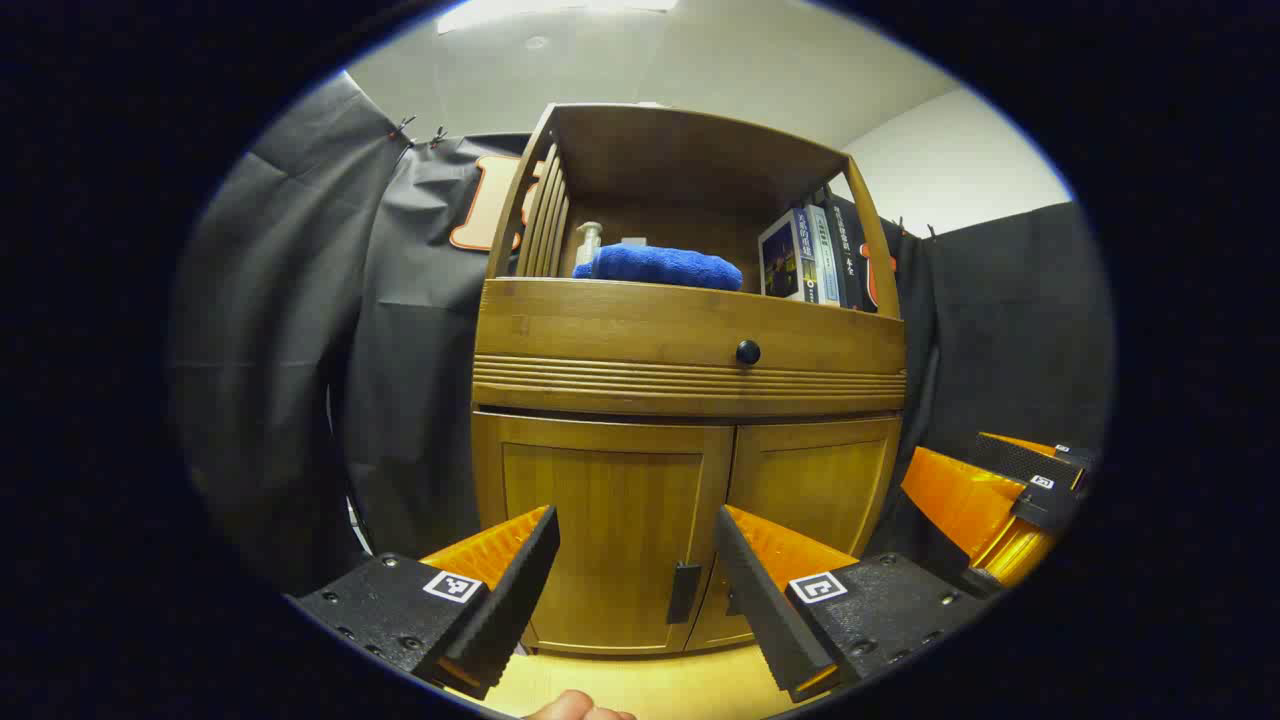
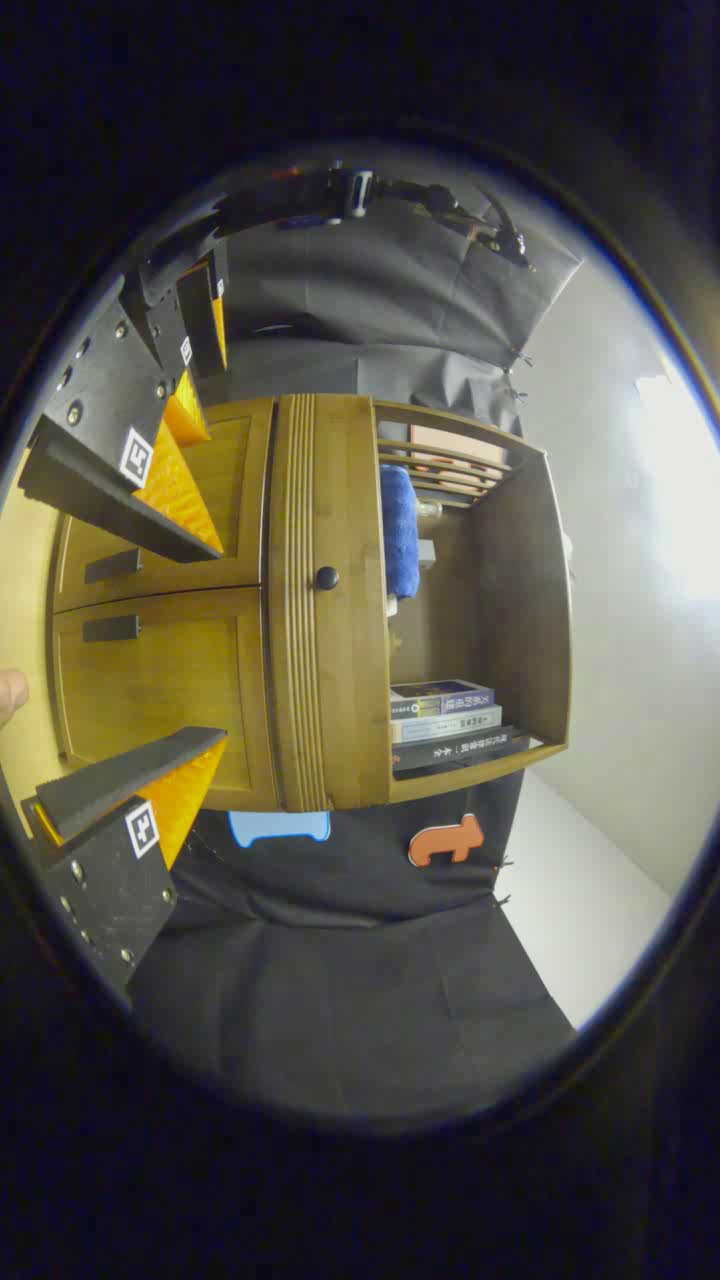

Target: Open the right door of the double-door shoe cabinet with the right hand, and open the left door with the left hand.

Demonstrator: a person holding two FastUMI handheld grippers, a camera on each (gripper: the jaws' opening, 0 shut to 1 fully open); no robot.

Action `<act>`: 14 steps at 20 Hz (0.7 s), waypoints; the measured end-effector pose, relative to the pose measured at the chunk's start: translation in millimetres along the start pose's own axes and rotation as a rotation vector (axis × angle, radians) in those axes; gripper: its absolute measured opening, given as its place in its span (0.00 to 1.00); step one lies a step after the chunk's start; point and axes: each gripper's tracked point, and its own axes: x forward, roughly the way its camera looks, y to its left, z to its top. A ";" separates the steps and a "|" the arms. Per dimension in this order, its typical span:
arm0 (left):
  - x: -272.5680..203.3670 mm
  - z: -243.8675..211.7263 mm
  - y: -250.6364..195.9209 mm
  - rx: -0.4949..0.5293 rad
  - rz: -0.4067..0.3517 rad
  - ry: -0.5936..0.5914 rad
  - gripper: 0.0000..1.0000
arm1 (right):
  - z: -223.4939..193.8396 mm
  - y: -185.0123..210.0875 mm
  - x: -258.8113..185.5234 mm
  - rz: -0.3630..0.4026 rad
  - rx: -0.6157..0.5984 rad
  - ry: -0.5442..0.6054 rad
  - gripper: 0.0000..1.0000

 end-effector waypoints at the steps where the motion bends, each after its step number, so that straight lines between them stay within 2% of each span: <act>1: -0.9 0.0 3.1 -0.002 0.008 0.000 0.96 | -1.7 1.4 1.3 0.000 -0.001 0.003 0.98; 2: -0.8 -0.1 5.5 -0.004 0.015 -0.007 0.92 | -3.3 2.7 2.4 -0.001 -0.004 0.006 0.98; 3: -0.7 0.7 8.5 -0.008 0.022 -0.011 0.96 | -5.8 4.2 2.7 -0.001 -0.007 0.008 0.98; 4: 0.0 2.6 11.2 -0.013 0.028 -0.017 0.92 | -6.9 5.2 3.8 -0.001 -0.007 0.009 0.98; 9: 4.3 1.7 18.8 -0.015 0.041 -0.018 0.92 | -10.2 3.5 5.4 -0.016 -0.016 0.005 0.96; 12: 5.7 1.7 23.7 -0.022 0.052 -0.024 0.92 | -15.6 4.2 9.7 -0.017 -0.016 0.016 0.98; 14: 5.7 2.2 29.5 -0.021 0.064 -0.026 0.96 | -20.2 6.3 13.7 -0.016 -0.014 0.026 0.98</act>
